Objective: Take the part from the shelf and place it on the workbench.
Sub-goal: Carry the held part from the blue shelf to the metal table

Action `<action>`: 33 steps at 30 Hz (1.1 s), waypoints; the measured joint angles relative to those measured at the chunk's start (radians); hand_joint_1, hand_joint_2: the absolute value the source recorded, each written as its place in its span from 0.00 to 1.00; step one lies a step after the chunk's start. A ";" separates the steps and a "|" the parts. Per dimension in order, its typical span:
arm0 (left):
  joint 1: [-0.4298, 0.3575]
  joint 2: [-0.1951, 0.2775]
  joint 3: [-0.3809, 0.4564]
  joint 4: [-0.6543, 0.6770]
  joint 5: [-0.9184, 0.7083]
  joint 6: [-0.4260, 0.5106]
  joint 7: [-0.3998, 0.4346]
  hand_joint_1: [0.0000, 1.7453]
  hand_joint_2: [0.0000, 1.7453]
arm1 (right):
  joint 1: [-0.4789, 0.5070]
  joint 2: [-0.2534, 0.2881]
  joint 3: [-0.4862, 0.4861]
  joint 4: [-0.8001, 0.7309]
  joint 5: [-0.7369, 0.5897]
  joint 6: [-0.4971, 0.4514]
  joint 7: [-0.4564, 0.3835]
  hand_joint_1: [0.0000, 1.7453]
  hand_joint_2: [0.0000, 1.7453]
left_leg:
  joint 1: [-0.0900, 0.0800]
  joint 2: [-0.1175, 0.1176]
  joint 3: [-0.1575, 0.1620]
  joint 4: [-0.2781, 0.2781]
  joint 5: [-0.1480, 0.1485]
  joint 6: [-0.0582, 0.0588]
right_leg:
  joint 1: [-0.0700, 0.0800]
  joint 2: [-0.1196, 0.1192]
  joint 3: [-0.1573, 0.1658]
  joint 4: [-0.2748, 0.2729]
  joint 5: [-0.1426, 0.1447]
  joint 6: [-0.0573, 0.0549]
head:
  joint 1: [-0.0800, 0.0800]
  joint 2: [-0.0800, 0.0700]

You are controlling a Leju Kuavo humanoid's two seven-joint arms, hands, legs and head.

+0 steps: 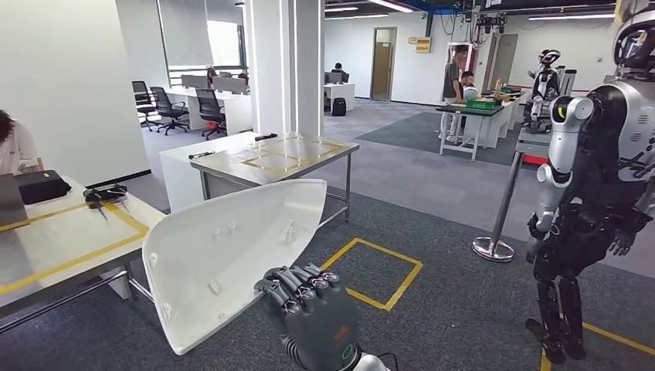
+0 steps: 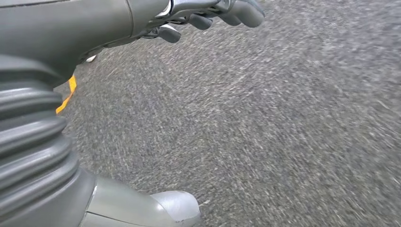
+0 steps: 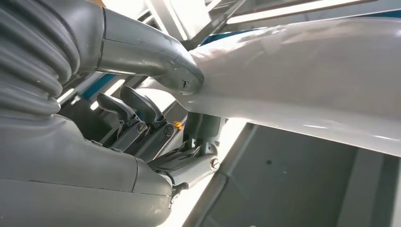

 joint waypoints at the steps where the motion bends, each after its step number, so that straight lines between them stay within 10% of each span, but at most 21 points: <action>1: 0.000 0.000 0.000 0.000 0.001 0.000 -0.001 0.00 1.00 | -0.002 0.003 0.000 0.000 0.000 0.000 0.000 0.97 1.00 | 0.003 -0.011 0.001 -0.003 0.003 0.006 | -0.003 0.021 -0.006 0.019 -0.015 0.006 | 0.001 0.000; 4: -0.004 -0.001 0.000 0.000 0.002 0.001 -0.004 0.00 1.00 | -0.001 0.006 0.000 0.005 0.003 -0.001 -0.001 0.97 1.00 | 0.008 -0.047 -0.002 -0.005 0.008 0.017 | -0.010 0.111 -0.088 0.197 -0.104 0.018 | 0.005 0.000; 6: -0.002 0.000 0.001 0.000 0.003 0.001 -0.005 0.00 1.00 | 0.005 0.006 0.000 0.011 0.006 -0.001 0.000 0.97 1.00 | 0.008 -0.075 -0.006 -0.003 0.010 0.018 | -0.010 0.126 -0.139 0.289 -0.126 0.018 | 0.007 0.000; 12: -0.001 -0.003 0.002 0.000 0.010 -0.006 -0.016 0.00 1.00 | 0.005 0.006 -0.001 0.014 0.016 -0.006 0.003 0.97 1.00 | 0.012 -0.155 -0.018 0.002 0.019 -0.003 | -0.007 0.214 -0.016 0.003 0.011 -0.006 | 0.008 0.000; 15: 0.003 -0.001 0.002 0.000 0.010 -0.008 -0.018 0.00 1.00 | 0.004 0.010 -0.001 0.014 0.017 -0.009 0.005 0.97 1.00 | 0.015 -0.176 -0.030 -0.006 0.028 -0.026 | -0.006 0.186 -0.011 -0.010 0.018 -0.021 | 0.007 0.000; 19: 0.000 0.000 0.003 0.001 0.010 -0.010 -0.018 0.00 1.00 | 0.005 0.016 -0.002 0.016 0.018 -0.011 0.006 0.97 1.00 | 0.008 -0.061 -0.111 0.160 -0.068 -0.041 | -0.008 0.127 -0.003 -0.028 0.029 -0.043 | -0.002 0.000; 22: 0.000 0.001 0.003 0.001 0.010 -0.011 -0.018 0.00 1.00 | 0.010 0.016 -0.002 0.020 0.020 -0.011 0.005 0.97 1.00 | 0.010 -0.038 -0.151 0.265 -0.098 -0.048 | -0.006 0.081 -0.004 -0.024 0.026 -0.043 | -0.003 0.000; 26: -0.001 0.006 0.003 0.000 0.010 -0.015 -0.019 0.00 1.00 | 0.009 0.016 -0.003 0.023 0.021 -0.014 0.003 0.97 1.00 | 0.005 0.026 -0.014 0.037 -0.009 -0.033 | -0.001 0.032 -0.002 -0.011 0.011 -0.029 | -0.003 0.000; 29: 0.000 0.007 0.003 0.000 0.010 -0.018 -0.019 0.00 1.00 | 0.009 0.016 -0.003 0.025 0.022 -0.017 0.005 0.97 1.00 | 0.001 0.026 -0.001 0.004 -0.005 -0.009 | 0.005 0.003 0.004 -0.007 0.003 -0.014 | 0.000 0.000; 33: 0.000 0.005 0.003 0.000 0.010 -0.020 -0.020 0.00 1.00 | 0.009 0.015 -0.004 0.029 0.023 -0.020 0.010 0.97 1.00 | 0.012 -0.020 -0.002 -0.005 0.004 0.013 | -0.006 0.085 -0.031 0.082 -0.058 0.010 | 0.003 0.000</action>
